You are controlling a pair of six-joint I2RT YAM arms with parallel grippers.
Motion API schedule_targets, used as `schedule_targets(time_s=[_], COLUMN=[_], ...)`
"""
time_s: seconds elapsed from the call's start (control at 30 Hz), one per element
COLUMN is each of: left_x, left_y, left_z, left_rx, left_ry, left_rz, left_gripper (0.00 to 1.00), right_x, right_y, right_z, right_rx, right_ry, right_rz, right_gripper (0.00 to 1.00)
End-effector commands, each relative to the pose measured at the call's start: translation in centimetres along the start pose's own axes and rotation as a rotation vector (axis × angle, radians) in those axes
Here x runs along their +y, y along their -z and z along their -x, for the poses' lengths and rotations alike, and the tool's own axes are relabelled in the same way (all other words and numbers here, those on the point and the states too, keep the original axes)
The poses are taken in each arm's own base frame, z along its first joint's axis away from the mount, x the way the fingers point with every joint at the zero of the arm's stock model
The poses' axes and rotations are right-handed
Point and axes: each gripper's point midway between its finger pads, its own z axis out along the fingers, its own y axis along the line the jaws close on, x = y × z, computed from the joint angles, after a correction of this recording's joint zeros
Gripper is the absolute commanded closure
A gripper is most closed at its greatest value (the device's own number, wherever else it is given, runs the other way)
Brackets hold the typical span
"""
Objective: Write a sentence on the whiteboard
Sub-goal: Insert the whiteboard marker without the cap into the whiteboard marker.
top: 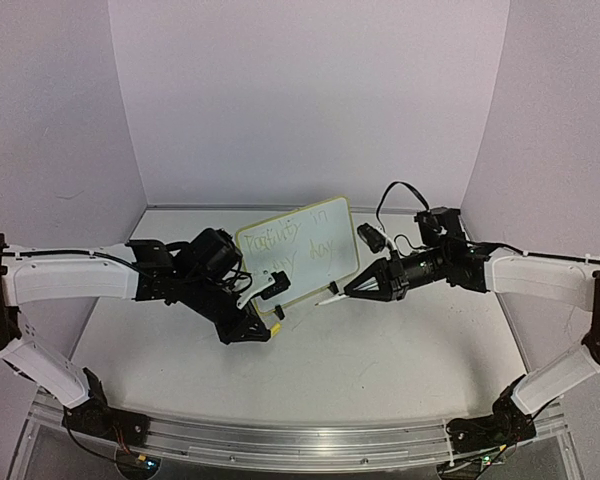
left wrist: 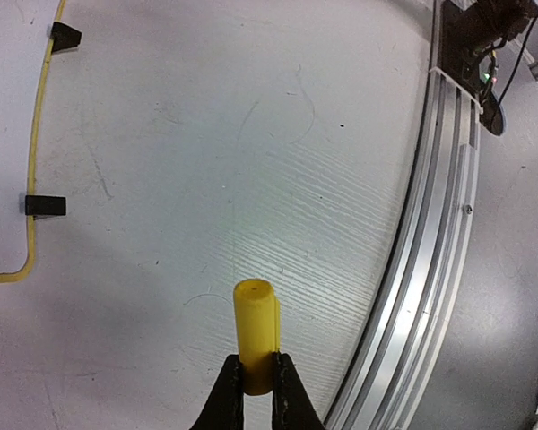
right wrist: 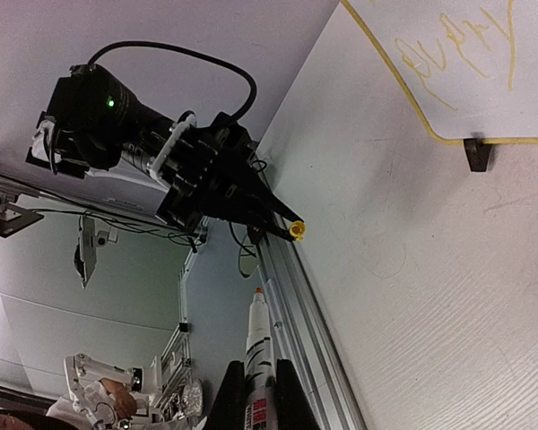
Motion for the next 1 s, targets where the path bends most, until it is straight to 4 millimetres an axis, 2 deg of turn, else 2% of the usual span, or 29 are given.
schedule_targets(time_s=[0.0, 0.47, 0.97], left_x=[-1.4, -2.9, -3.2], left_y=[0.2, -0.9, -1.1], left_z=[2.0, 2.0, 1.8], left_rx=[-0.036, -0.034, -0.032], left_ry=[-0.137, -0.196, -0.200], left_rz=[-0.007, -0.043, -0.062], left_gripper=[1.00, 1.00, 1.00], right_x=[0.6, -0.8, -2.0], right_y=[-0.9, -5.0, -6.7], right_z=[-0.4, -1.6, -1.9], right_rx=[0.063, 0.180, 0.222], right_ry=[-0.008, -0.035, -0.053], right_rz=[0.030, 0.027, 0.027], right_gripper=[1.00, 1.00, 1.00])
